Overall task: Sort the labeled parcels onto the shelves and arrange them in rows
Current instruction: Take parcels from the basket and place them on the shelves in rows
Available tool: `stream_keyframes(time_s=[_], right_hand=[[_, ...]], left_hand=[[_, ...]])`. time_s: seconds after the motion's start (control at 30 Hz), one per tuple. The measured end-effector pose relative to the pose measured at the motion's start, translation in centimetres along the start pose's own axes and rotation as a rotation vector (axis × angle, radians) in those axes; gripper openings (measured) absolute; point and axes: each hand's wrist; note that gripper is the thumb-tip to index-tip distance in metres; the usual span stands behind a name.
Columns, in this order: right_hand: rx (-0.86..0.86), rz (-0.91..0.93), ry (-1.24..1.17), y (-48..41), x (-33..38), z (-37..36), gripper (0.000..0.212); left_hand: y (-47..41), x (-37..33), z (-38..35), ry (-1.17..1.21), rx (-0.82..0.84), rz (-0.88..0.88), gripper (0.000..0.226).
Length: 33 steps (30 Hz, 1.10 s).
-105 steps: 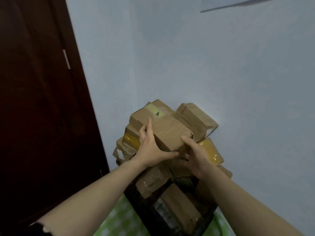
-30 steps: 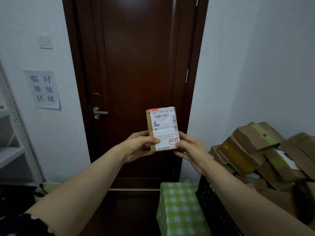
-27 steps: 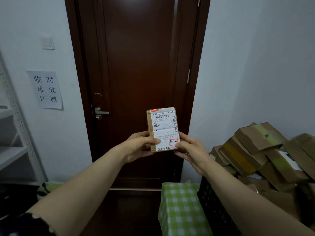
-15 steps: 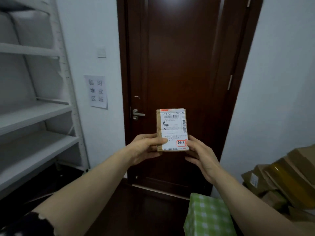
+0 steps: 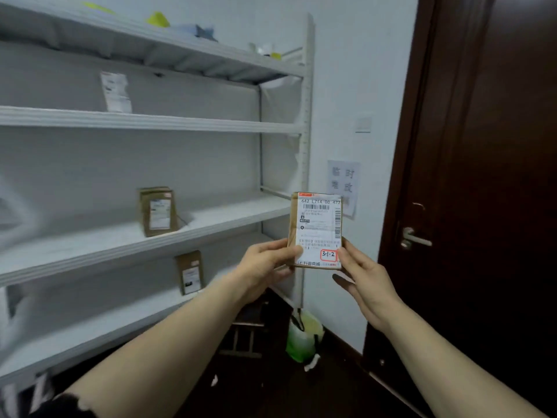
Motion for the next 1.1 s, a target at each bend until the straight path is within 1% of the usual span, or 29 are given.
stream_keyframes(time_s=[0.17, 0.3, 0.37, 0.43, 0.53, 0.67, 0.8, 0.93, 1.1], right_hand=[[0.142, 0.113, 0.024, -5.9, 0.1, -13.2, 0.036], [0.190, 0.113, -0.077, -10.4, 0.2, -24.5, 0.037], [0.218, 0.125, -0.067, -12.1, 0.3, -30.0, 0.033], [0.279, 0.153, -0.071, -13.5, 0.7, -34.9, 0.029], [0.352, 0.194, -0.047, -15.2, 1.5, -41.2, 0.028], [0.385, 0.273, 0.005, -18.0, 3.0, -48.0, 0.034], [0.457, 0.341, -0.031, -21.9, 4.3, -53.7, 0.033], [0.559, 0.376, -0.037, -26.1, 5.1, -58.0, 0.033], [0.653, 0.409, -0.027, -31.4, 6.7, -62.3, 0.028]], left_hand=[[-1.7, -5.2, 10.7, -0.013, -0.190, -0.169, 0.035], [-2.7, -10.5, 18.7, -0.133, -0.304, -0.336, 0.032], [-3.1, -13.1, 22.9, -0.206, -0.372, -0.392, 0.029], [-3.8, -15.6, 26.9, -0.243, -0.404, -0.433, 0.027], [-5.1, -18.5, 31.8, -0.289, -0.465, -0.486, 0.027], [-7.4, -21.7, 36.5, -0.323, -0.566, -0.585, 0.033], [-10.6, -24.4, 41.0, -0.431, -0.649, -0.662, 0.029], [-13.7, -26.1, 44.7, -0.535, -0.763, -0.708, 0.029], [-17.9, -28.1, 47.0, -0.577, -0.859, -0.748, 0.028]])
Point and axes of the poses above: each hand's wrist, its own y-axis away from the middle knuckle, its own z-axis out of the back of the hand, x = y × z, and after that the axes turned 13 degrees about -z, right-handed
